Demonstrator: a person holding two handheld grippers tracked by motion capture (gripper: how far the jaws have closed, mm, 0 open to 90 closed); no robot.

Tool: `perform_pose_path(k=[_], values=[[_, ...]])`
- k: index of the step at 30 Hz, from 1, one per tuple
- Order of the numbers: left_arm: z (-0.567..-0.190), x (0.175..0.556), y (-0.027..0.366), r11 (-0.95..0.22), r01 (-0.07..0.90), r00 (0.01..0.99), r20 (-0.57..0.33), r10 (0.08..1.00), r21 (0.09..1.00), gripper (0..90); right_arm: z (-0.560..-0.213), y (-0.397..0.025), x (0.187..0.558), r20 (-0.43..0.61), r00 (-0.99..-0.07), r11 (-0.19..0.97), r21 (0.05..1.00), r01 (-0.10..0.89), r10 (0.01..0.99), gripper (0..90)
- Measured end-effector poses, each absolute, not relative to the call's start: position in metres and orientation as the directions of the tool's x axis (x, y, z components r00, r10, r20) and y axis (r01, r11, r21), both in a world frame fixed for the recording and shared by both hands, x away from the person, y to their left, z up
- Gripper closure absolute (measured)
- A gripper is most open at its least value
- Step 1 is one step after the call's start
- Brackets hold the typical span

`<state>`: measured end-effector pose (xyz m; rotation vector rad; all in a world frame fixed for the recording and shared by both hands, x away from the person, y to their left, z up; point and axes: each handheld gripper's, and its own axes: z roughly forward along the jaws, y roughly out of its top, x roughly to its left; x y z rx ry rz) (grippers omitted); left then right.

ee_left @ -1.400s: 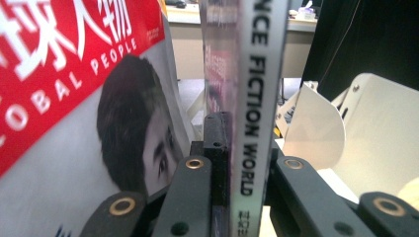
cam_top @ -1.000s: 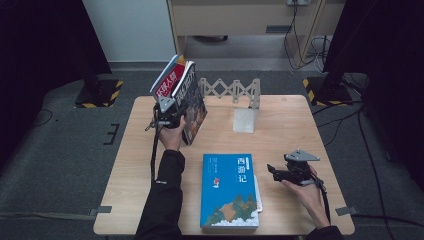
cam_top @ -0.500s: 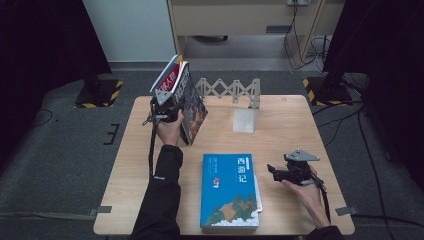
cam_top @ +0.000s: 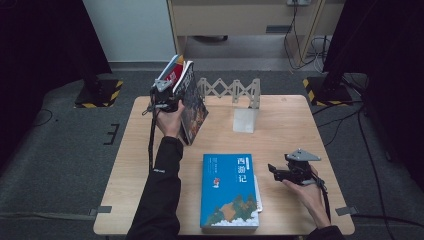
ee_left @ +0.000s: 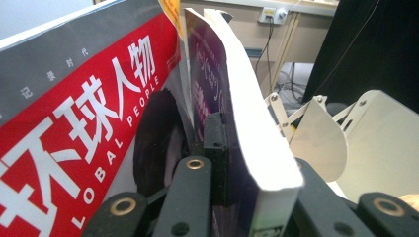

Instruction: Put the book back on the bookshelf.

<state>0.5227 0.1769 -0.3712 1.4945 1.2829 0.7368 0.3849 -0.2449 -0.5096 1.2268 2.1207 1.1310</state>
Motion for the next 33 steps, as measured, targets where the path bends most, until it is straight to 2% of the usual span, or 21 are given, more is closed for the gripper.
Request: perform_pose_path(k=[8,12,14,19,33], values=[[-0.370,0.530,0.176,0.103,0.290,0.254,-0.181,0.950,0.951,82.5,-0.510,-0.245,0.385,0.026,-0.505,0.272,0.819,0.506,0.863,20.4],[-0.366,0.537,0.168,0.055,0.264,0.252,-0.124,0.960,0.963,82.5,-0.511,-0.247,0.386,0.023,-0.501,0.271,0.820,0.504,0.865,20.5],[-0.367,0.540,0.164,0.057,0.253,0.254,-0.123,0.959,0.966,82.5,-0.512,-0.247,0.386,0.023,-0.500,0.271,0.819,0.505,0.865,20.5],[-0.375,0.544,0.157,0.031,0.254,0.247,-0.096,0.964,0.967,82.5,-0.512,-0.248,0.386,0.027,-0.497,0.266,0.819,0.509,0.867,20.6],[-0.380,0.540,0.173,0.030,0.277,0.233,-0.098,0.967,0.960,81.7,-0.512,-0.248,0.385,0.025,-0.499,0.270,0.818,0.509,0.866,20.8]])
